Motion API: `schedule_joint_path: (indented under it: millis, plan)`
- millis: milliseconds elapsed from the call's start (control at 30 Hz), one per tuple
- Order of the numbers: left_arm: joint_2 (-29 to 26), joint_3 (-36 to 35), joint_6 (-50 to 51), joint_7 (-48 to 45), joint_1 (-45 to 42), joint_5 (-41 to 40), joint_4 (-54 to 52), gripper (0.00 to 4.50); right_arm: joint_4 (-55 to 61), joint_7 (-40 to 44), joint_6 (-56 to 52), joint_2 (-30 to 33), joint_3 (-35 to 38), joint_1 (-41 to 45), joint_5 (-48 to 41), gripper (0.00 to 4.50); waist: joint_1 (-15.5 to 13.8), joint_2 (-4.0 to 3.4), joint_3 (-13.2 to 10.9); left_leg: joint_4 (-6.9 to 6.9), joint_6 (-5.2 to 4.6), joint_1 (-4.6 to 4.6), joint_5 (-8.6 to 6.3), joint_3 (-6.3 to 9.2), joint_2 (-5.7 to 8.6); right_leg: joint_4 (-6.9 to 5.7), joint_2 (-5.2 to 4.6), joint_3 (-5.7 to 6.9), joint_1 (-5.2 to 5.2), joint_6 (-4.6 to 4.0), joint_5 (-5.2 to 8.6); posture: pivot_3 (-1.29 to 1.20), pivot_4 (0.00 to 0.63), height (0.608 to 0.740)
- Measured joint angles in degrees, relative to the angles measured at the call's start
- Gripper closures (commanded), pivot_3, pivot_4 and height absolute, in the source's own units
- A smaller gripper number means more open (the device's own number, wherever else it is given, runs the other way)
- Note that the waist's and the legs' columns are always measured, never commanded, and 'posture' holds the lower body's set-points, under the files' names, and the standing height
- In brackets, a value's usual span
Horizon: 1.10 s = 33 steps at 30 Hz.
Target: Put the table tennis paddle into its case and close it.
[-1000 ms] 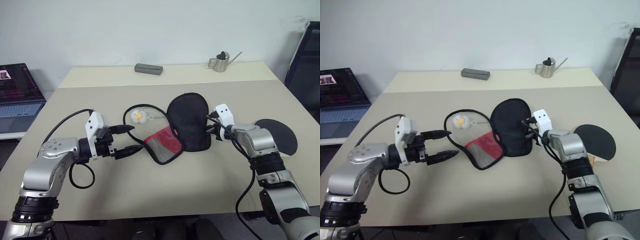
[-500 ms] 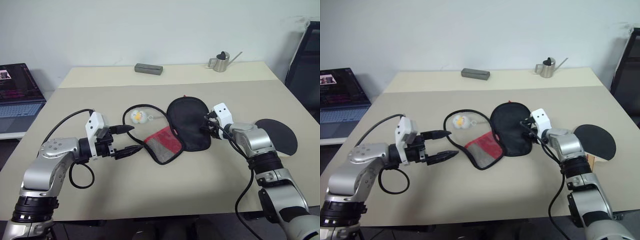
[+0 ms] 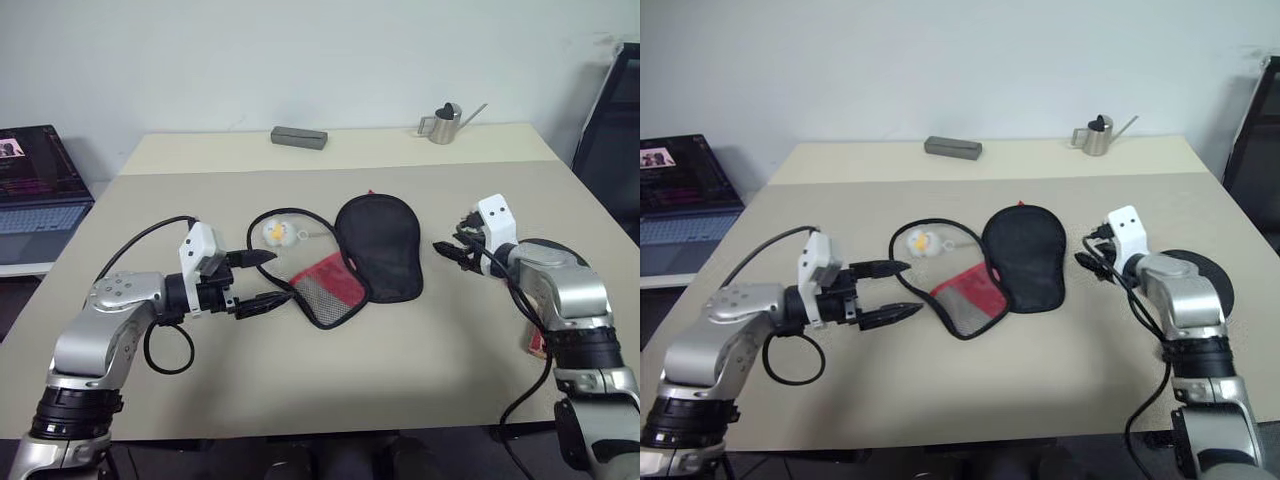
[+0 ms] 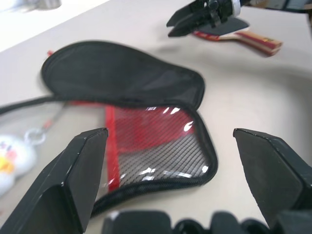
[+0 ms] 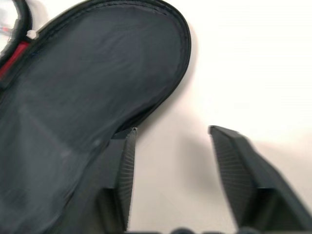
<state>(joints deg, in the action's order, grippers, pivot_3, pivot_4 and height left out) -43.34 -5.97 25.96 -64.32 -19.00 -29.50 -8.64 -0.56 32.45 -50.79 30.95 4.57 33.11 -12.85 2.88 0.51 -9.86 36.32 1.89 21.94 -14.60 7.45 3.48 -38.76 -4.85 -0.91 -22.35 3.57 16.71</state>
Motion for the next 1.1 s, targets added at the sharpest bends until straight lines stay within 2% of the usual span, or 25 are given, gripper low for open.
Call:
schedule_joint_path:
  millis: [67,100,300,500,600,733,900,1100]
  plan:
    - [0.11,0.43,0.02,-0.20,-0.88,-0.13,-0.03,0.00,2.90,-0.37,-1.79,0.08,1.20,-1.72,-0.79,0.18,0.04,0.00,0.00,0.00,0.00,-0.01,0.00,-0.02,0.01,-0.01,0.00,-0.02,0.01,0.00,0.00,0.00,0.150,0.740]
    - [0.31,1.19,0.02,-0.43,-1.93,-0.14,-0.04,0.00,6.26,-1.39,-3.77,0.05,2.62,-3.69,-1.74,0.05,-0.13,0.01,0.00,0.00,0.00,0.00,0.00,0.01,0.00,-0.01,0.00,0.01,0.01,0.00,0.00,0.00,0.150,0.740]
    - [2.54,5.93,-0.05,-3.82,-7.27,-0.11,0.64,0.00,23.15,-9.19,-13.11,-3.61,11.51,-10.93,-4.28,0.05,-0.60,0.03,-0.01,0.01,0.00,0.02,0.00,0.02,0.02,0.01,-0.01,0.02,0.03,0.01,0.00,0.00,0.150,0.740]
    - [5.09,9.99,-1.25,-7.80,-12.52,0.57,5.24,0.00,34.89,-18.97,-18.13,-8.88,19.26,-19.30,-2.40,0.05,-1.05,0.03,-0.02,0.01,0.00,0.01,0.00,0.03,0.03,-0.01,0.01,0.03,0.04,0.02,0.01,0.00,0.150,0.740]
    - [5.96,11.33,-1.92,-9.37,-14.10,0.81,6.69,0.00,38.76,-21.92,-20.43,-10.63,20.92,-23.48,-1.62,0.05,-0.91,0.03,-0.02,0.01,0.00,-0.02,0.00,-0.02,0.03,-0.02,0.01,-0.02,0.04,0.02,0.01,0.00,0.150,0.740]
    - [8.24,14.32,-3.46,-13.34,-17.66,1.70,9.84,0.00,46.98,-26.87,-23.96,-16.49,21.47,-30.15,0.51,0.05,-0.99,0.04,-0.01,0.01,0.00,-0.03,0.01,0.01,0.00,-0.09,0.06,0.00,0.04,0.02,0.02,0.00,0.150,0.740]
    - [10.06,16.78,-5.22,-16.85,-20.71,2.64,12.42,0.00,48.48,-30.78,-24.04,-19.93,21.34,-31.48,2.93,0.05,-0.77,0.05,-0.01,0.06,0.00,-0.09,0.01,0.00,0.00,-0.12,0.07,-0.01,0.07,0.02,0.02,0.00,0.150,0.740]
    - [12.04,17.10,-6.34,-17.88,-21.92,3.44,13.78,0.00,41.98,-33.69,-18.34,-20.41,22.71,-30.30,5.59,0.05,-0.73,0.05,-0.01,0.06,0.00,-0.09,0.01,-0.01,-0.01,-0.13,0.08,-0.03,0.07,0.02,0.02,0.00,0.150,0.740]
